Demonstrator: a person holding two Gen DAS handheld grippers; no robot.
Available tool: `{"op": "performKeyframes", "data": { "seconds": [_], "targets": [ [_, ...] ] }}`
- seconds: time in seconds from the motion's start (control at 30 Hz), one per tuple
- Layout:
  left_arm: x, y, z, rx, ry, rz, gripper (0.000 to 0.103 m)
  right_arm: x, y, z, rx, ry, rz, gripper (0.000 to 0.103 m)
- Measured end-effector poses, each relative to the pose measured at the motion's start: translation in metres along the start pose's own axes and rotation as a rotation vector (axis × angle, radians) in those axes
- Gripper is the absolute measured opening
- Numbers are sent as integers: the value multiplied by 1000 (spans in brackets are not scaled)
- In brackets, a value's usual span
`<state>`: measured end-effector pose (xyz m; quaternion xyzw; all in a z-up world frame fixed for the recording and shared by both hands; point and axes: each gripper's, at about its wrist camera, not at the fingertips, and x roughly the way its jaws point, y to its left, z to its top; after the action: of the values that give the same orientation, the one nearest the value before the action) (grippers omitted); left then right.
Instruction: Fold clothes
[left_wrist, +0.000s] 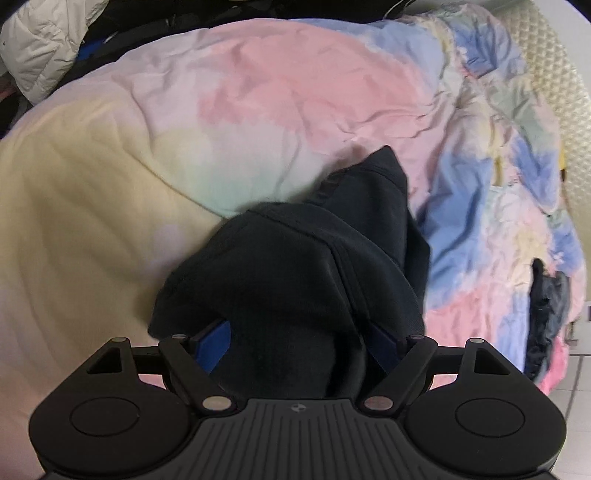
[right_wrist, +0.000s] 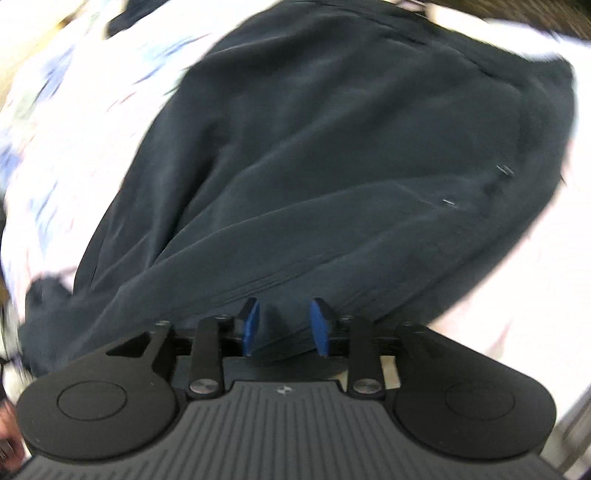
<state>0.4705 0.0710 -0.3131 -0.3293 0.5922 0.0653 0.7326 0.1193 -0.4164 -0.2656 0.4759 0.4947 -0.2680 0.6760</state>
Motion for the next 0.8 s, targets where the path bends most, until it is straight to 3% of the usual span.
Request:
{"op": "performKeyframes", "data": {
  "seconds": [0.07, 0.13, 0.2, 0.3, 0.43, 0.53, 0.63, 0.7, 0.8],
  "targets": [
    [8, -1, 5, -2, 16, 14, 82, 2, -12, 1, 85, 10, -24, 51],
    [15, -2, 9, 3, 29, 29, 81, 2, -21, -2, 149, 18, -50, 52],
    [22, -4, 12, 7, 47, 41, 81, 3, -25, -2, 195, 28, -80, 62],
    [28, -7, 14, 21, 64, 58, 77, 5, -31, -3, 242, 37, -121, 63],
    [31, -13, 14, 44, 78, 64, 59, 17, -33, -1, 282, 48, -107, 60],
    [31, -18, 14, 61, 88, 60, 39, 22, -35, -4, 297, 40, -62, 56],
    [26, -20, 13, 72, 84, 49, 22, 24, -37, -6, 309, 28, -9, 33],
    [19, -18, 14, 66, 70, 36, 17, 20, -39, -6, 309, 11, 26, 16],
    [-2, -12, 13, 68, 38, 14, 13, 7, -37, -7, 264, -17, 75, 10]
  ]
}}
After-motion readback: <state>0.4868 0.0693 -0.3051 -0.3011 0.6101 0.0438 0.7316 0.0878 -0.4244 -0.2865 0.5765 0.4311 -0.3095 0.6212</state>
